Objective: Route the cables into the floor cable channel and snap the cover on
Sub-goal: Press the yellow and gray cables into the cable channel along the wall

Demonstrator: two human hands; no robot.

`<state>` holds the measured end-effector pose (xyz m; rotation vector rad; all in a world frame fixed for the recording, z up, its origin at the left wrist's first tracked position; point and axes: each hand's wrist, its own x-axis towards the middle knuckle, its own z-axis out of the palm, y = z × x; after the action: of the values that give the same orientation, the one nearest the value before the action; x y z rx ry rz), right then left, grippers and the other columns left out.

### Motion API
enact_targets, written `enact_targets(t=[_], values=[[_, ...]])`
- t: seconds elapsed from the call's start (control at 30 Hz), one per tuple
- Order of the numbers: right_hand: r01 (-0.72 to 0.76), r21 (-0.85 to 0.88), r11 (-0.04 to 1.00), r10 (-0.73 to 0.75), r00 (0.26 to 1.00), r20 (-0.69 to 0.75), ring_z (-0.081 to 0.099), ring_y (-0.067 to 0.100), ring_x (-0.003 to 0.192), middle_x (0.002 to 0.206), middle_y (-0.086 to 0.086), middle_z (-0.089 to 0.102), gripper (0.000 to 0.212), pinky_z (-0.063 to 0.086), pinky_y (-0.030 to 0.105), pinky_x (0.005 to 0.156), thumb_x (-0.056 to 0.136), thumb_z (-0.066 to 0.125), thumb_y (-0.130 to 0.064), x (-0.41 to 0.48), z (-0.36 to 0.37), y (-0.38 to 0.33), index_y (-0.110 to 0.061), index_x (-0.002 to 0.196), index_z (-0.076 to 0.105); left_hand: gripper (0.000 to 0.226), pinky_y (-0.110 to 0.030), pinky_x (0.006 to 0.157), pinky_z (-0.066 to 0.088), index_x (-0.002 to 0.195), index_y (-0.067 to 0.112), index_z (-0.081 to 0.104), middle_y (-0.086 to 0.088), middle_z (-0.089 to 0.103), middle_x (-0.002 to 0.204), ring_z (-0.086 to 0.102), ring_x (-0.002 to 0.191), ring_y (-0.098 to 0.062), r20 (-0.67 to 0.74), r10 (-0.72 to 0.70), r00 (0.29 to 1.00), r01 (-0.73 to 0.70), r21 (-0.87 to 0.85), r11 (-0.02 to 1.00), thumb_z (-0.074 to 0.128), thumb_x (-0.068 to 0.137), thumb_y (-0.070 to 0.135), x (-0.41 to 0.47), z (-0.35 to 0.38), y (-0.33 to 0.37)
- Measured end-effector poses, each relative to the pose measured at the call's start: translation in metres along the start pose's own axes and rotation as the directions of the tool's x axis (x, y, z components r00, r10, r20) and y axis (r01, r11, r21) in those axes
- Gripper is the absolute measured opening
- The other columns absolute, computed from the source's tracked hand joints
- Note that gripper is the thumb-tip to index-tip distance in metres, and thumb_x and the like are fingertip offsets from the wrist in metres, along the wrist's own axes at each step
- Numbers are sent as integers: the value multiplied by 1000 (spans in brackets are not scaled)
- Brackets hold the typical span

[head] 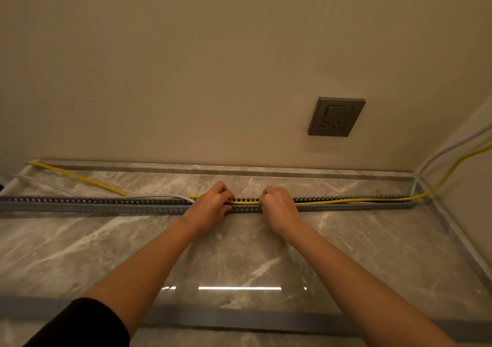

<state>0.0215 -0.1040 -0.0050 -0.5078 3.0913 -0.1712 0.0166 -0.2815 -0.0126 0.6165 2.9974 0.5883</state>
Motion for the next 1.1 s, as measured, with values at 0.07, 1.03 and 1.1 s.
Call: enact_targets(t=[0.07,1.03,1.1], values=[[-6,-4,1000,6,1000,4,53,33,110,119,16,59,33,36,36,96,86,43,0,2,-1,-8,-4,114,60,35,-37,91,44,123,4,54,-13,51,125,56,107,-30,20,-41,999,41,12,999,55,90,17,-2,-5,-7],[-133,255,958,135,991,11,55,35,104,111,19,64,30,47,40,87,88,52,-3,34,20,-101,-6,114,66,23,-27,48,28,74,8,58,-11,58,75,56,61,-27,38,218,975,-218,342,914,79,64,5,-20,-38,-101],[-124,231,965,124,992,12,54,35,106,113,19,63,31,47,39,86,90,51,-4,37,20,-101,-8,117,65,34,-22,40,22,60,11,59,-6,56,59,53,45,-21,39,267,963,-258,423,869,90,44,8,-22,-42,-105]])
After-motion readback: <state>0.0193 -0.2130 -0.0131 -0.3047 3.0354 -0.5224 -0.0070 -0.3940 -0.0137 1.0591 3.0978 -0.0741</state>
